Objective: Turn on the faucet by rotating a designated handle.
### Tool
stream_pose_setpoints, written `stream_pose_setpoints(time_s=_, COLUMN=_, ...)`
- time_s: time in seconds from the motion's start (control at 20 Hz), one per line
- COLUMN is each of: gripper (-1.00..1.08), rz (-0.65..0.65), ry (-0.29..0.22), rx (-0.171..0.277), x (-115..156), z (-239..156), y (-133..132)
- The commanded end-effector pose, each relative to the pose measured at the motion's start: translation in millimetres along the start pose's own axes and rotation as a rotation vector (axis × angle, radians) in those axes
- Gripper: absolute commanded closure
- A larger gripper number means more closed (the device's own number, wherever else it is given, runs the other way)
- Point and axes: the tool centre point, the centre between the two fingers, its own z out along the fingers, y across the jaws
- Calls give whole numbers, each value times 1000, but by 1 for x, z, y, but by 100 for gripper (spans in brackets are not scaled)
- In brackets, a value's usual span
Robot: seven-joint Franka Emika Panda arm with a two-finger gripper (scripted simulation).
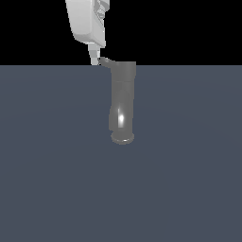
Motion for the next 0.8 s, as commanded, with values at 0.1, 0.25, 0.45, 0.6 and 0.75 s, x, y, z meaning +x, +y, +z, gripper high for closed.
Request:
stream_pose_setpoints(time_s=0.1, gripper=108, rz=26, ry=3, rx=-3, x=20, z=0, y=9)
stream_pose_setpoints(time_s=0.25, gripper=108, rz=3, ry=2, rx=-2, x=15, z=0, y=11)
stream_pose_setpoints(time_s=0.45, gripper=108, rz=11, ry=2, rx=-2, x=39, z=0, y=18)
stream_pose_setpoints(time_s=0.6, gripper=108, rz=17, ry=2, rx=-3, x=58, z=0, y=23)
stream_pose_setpoints(time_s=0.75, gripper=108, rz=23, ry=3, rx=-3, x=77, z=0, y=28)
